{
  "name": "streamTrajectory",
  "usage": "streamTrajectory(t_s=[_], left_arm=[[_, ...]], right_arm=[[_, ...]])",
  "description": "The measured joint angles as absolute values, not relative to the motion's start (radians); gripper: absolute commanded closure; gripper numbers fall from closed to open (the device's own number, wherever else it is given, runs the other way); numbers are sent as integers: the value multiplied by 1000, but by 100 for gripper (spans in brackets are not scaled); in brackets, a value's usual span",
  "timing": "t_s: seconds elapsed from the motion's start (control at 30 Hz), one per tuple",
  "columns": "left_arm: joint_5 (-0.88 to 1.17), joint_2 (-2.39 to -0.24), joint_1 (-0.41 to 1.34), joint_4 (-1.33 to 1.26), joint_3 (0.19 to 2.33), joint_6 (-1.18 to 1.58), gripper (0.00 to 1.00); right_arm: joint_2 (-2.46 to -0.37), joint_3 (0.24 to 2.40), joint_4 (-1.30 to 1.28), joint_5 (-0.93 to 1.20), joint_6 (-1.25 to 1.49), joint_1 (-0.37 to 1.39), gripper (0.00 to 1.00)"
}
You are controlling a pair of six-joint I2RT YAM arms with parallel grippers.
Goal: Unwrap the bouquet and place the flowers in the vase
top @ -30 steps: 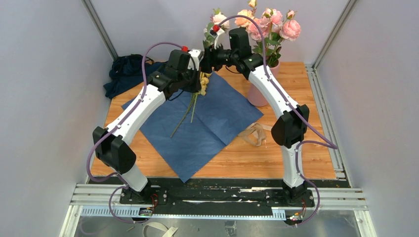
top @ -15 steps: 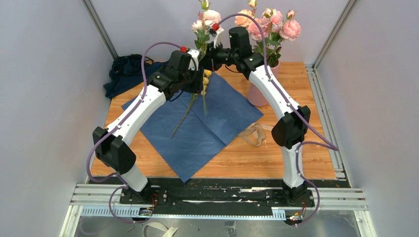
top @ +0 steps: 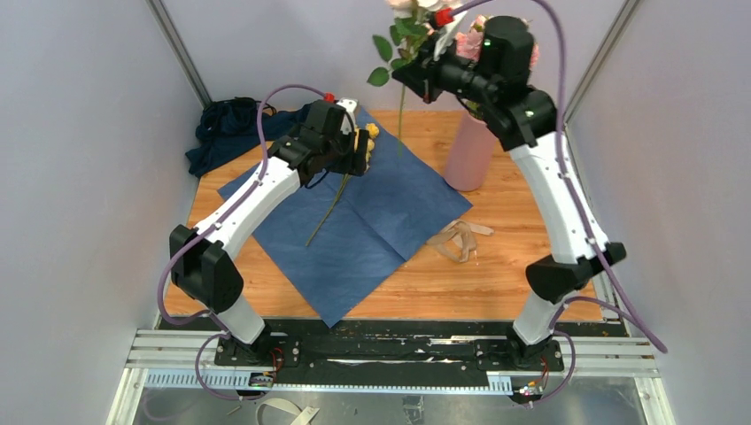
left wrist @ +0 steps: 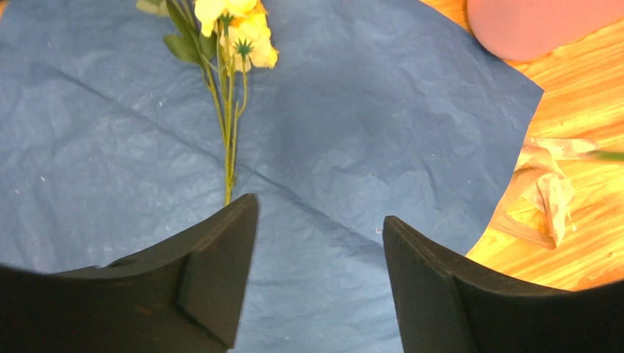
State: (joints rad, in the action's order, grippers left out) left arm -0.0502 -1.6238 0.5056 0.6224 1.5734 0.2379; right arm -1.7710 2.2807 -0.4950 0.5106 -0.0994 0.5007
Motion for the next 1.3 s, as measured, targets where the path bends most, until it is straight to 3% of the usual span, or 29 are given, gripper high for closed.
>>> streamTrajectory(t_s=[0.27,0.57,0.83,1.0,1.07,1.17,1.3], left_arm=[[-49,-1636,506,620,1557,265,36],[-27,-1677,506,608,1557,277,36],[-28,-1677,506,607,1552,278,36],[-28,-1677,506,608,1533,282,28],[-27,-1677,506,610,1529,286,21],[-35,-1677,506,614,1529,296,3],[-61,-1681,506,639,1537,299,0]], right_arm=[[-1604,2247,-503,462,-178,338,100],[-1596,2234,-514,447,-180,104,100],[-1629,2236,-433,506,-125,9,100],[-1681,2236,-396,536,-86,-19,100],[-1700,2235,-386,550,-74,-23,100],[-1712,2207,-366,575,-65,-25,100],[-1702,2100,-326,603,-56,-25,99]])
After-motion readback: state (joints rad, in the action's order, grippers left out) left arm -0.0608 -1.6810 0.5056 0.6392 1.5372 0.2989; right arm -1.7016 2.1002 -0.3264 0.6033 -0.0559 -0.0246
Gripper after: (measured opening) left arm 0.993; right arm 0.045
